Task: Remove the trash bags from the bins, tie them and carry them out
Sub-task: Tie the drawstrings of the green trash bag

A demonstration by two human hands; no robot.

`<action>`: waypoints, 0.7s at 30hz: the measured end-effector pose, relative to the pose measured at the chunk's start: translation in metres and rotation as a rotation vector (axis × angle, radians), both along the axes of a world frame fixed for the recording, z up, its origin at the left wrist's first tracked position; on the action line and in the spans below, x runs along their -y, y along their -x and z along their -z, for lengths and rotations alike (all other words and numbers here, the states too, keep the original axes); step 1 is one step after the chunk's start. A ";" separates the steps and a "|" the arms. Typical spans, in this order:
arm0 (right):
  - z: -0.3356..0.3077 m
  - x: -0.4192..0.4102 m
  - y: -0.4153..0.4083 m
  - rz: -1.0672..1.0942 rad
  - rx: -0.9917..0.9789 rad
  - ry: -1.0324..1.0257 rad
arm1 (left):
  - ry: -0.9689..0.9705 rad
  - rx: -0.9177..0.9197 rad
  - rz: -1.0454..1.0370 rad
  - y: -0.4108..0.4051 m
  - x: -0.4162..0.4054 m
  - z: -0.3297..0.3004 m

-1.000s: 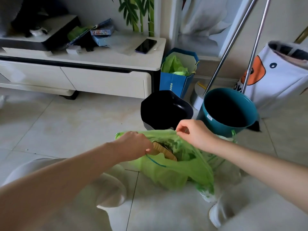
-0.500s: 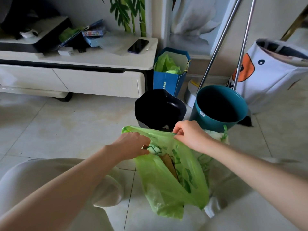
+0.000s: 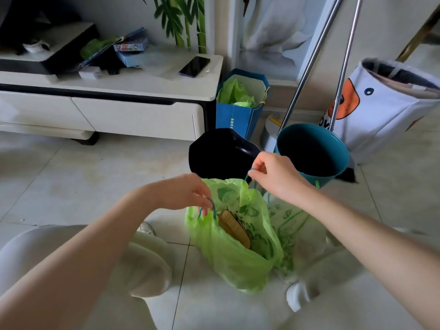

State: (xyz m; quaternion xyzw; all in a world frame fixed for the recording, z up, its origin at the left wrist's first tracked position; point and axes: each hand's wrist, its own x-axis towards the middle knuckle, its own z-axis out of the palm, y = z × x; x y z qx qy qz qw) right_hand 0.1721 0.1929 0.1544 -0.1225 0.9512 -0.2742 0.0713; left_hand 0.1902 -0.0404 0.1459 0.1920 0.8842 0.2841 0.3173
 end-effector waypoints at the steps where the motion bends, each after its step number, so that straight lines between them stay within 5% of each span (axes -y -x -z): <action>1: -0.006 0.000 0.000 -0.015 0.020 0.061 | -0.048 0.004 -0.032 -0.001 -0.002 -0.007; 6: -0.042 0.005 -0.005 -0.061 -0.116 0.554 | -0.513 -0.217 -0.358 -0.002 -0.007 -0.032; 8: -0.047 0.006 -0.004 -0.026 -0.147 0.665 | -0.550 -0.252 -0.378 -0.002 -0.010 -0.032; 21: -0.037 0.024 -0.017 -0.047 0.134 0.473 | -0.515 -0.528 -0.391 -0.006 -0.032 -0.032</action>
